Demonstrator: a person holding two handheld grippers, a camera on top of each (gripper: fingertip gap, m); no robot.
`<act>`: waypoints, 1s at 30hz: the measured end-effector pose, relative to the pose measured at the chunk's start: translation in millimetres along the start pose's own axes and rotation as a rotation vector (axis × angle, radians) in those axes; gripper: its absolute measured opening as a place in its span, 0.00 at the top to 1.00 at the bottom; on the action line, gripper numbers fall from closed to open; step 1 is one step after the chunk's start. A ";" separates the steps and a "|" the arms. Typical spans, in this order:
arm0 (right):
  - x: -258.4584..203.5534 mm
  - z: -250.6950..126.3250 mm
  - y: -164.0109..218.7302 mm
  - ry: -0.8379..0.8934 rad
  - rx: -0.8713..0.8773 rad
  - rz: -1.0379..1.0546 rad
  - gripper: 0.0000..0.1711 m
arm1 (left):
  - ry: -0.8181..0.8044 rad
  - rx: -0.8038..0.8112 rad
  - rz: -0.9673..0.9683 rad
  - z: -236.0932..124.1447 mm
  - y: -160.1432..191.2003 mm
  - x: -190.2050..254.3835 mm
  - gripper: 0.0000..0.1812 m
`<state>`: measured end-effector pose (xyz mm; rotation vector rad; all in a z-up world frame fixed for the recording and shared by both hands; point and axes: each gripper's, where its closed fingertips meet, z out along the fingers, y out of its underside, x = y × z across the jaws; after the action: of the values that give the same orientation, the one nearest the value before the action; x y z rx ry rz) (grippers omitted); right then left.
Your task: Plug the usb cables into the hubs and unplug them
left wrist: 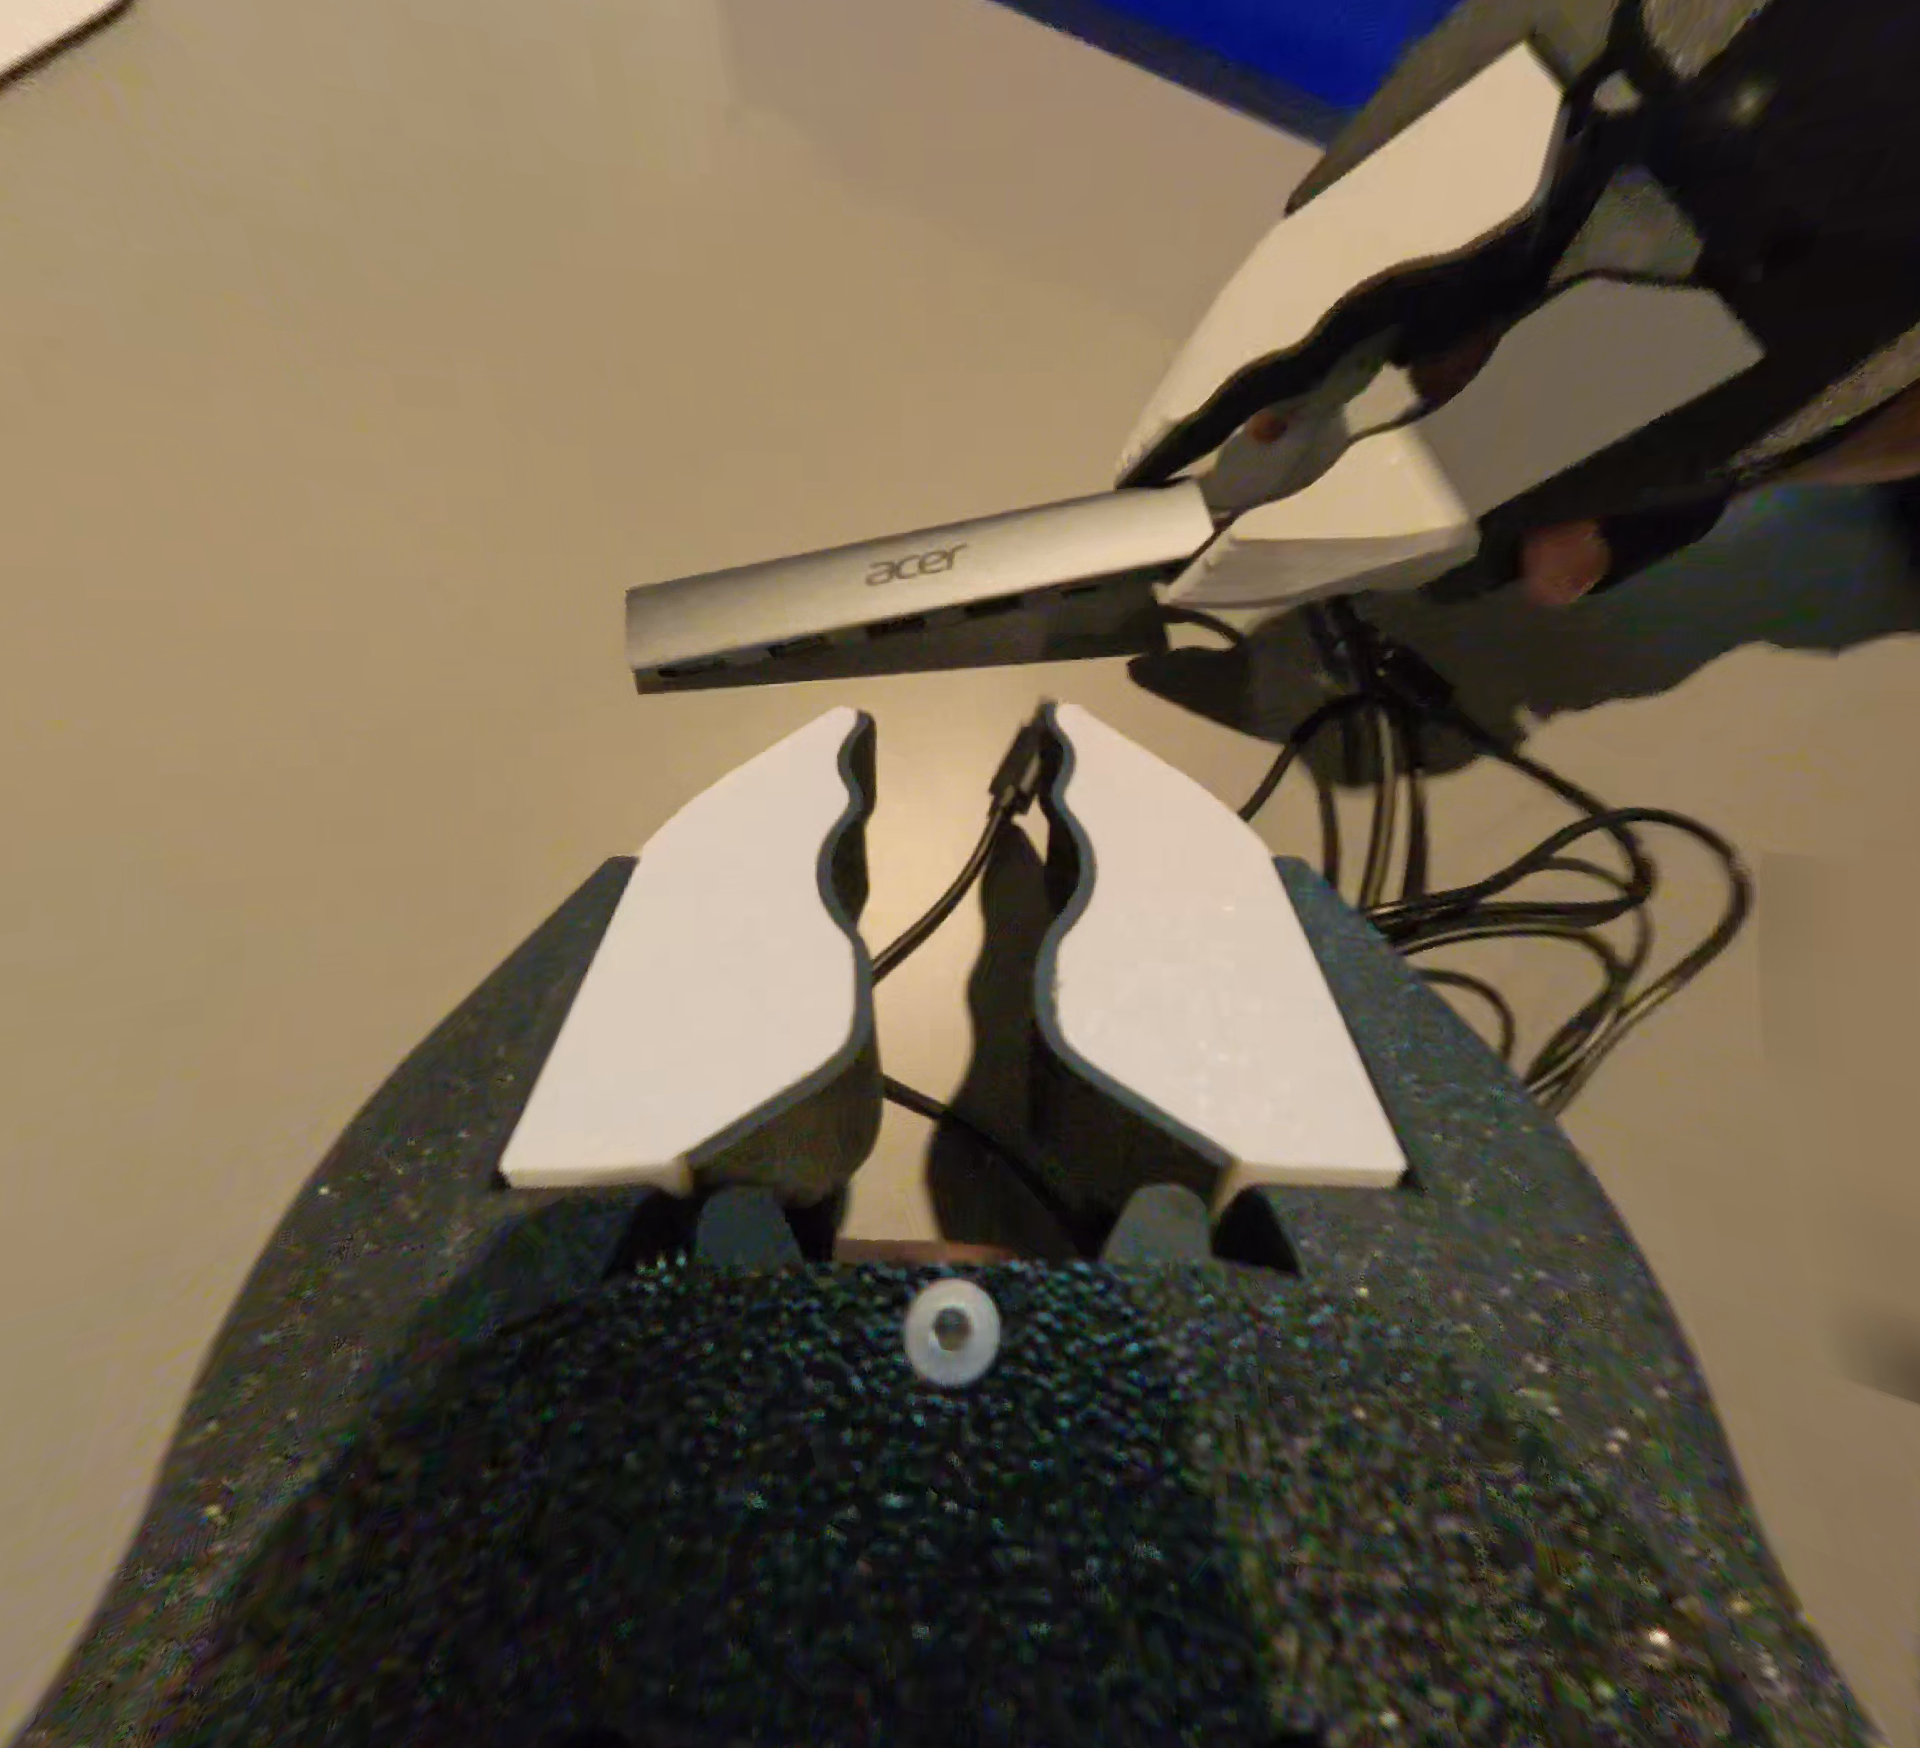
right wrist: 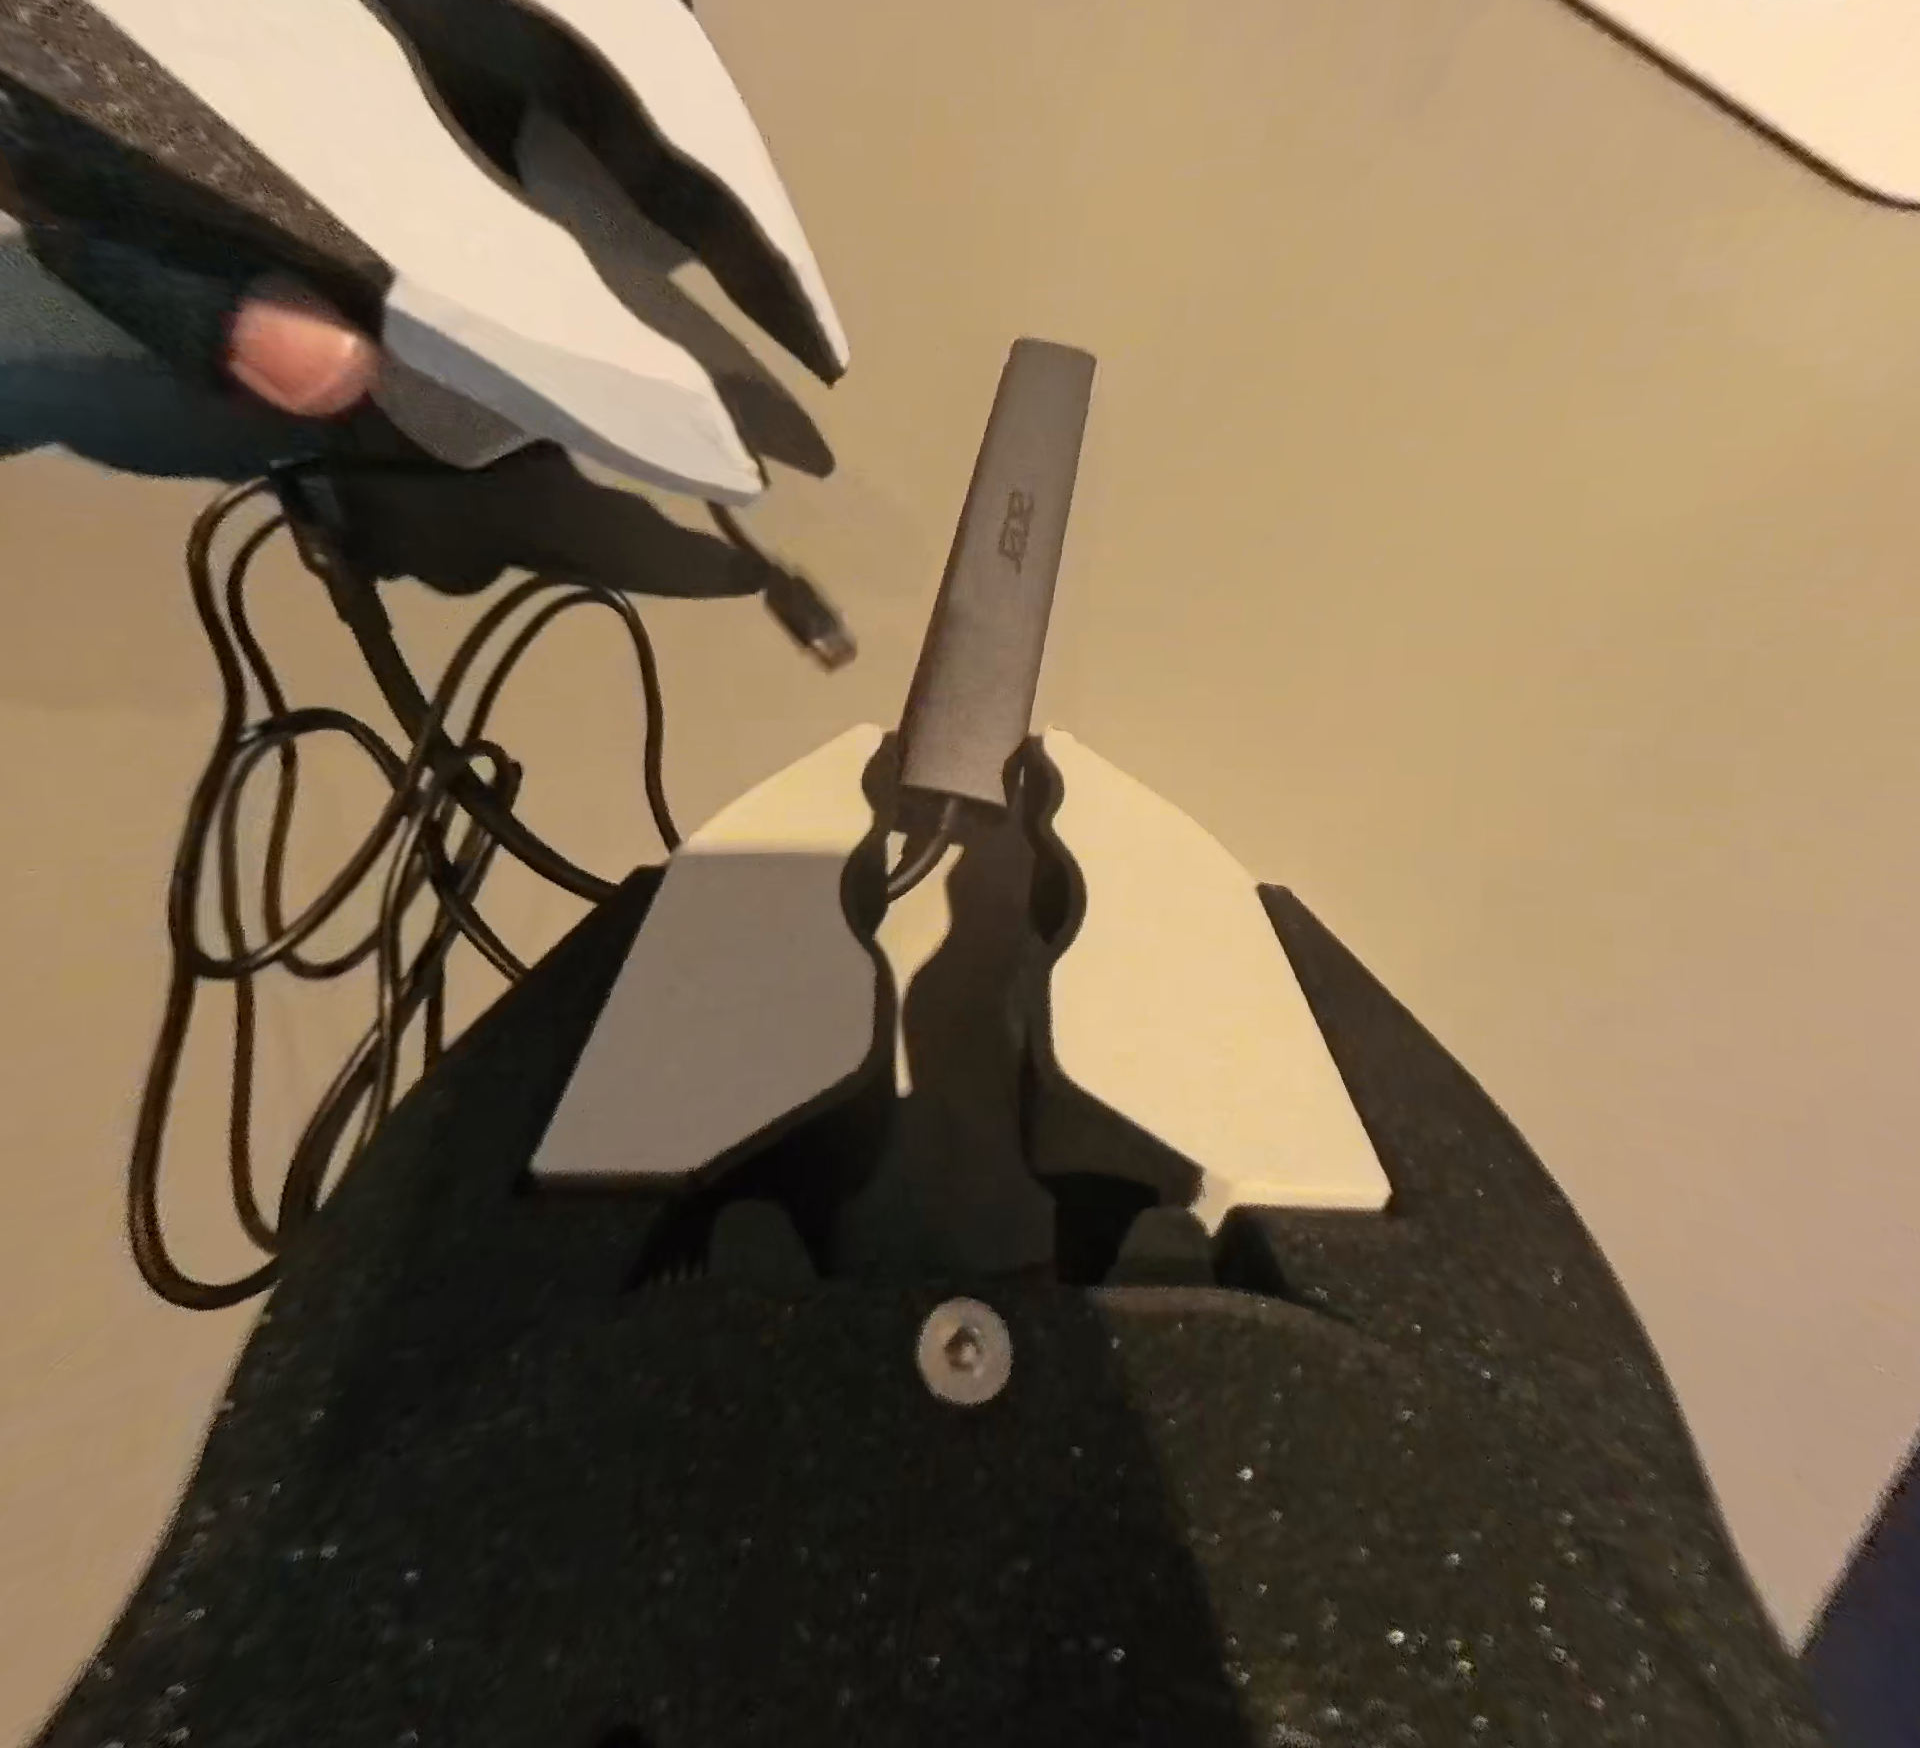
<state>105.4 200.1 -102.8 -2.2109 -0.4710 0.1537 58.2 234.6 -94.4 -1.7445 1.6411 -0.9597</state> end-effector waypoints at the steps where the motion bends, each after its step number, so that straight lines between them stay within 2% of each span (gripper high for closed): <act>1: 0.9 -0.5 -1.5 0.003 0.009 0.001 0.87 | 0.023 0.002 -0.028 -0.3 0.7 0.7 0.83; 5: 2.3 -0.9 -6.3 0.012 0.042 0.002 0.87 | -0.026 -0.046 -0.041 1.6 10.2 -8.9 0.82; 12: -2.3 -9.0 -27.7 0.027 0.171 -0.028 0.87 | 0.033 -0.010 -0.307 4.8 6.3 -9.0 0.82; 17: -10.1 -16.6 -43.5 0.042 0.275 -0.082 0.87 | 0.306 0.174 -0.513 -9.6 -23.3 8.6 0.82; 24: -24.9 -37.3 -67.6 0.030 0.467 -0.157 0.87 | 0.415 0.364 -0.688 -31.5 -45.8 -3.2 0.81; 29: -35.9 -37.0 -70.1 0.025 0.491 -0.202 0.87 | 0.505 0.445 -0.727 -40.1 -57.5 0.0 0.81; 30: -36.5 -36.5 -70.0 0.026 0.490 -0.204 0.87 | 0.513 0.461 -0.727 -41.6 -59.1 -0.1 0.84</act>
<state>61.9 199.4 -27.5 -1.6748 -0.5736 0.1162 60.0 243.8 -22.8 -1.8613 0.8772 -2.0692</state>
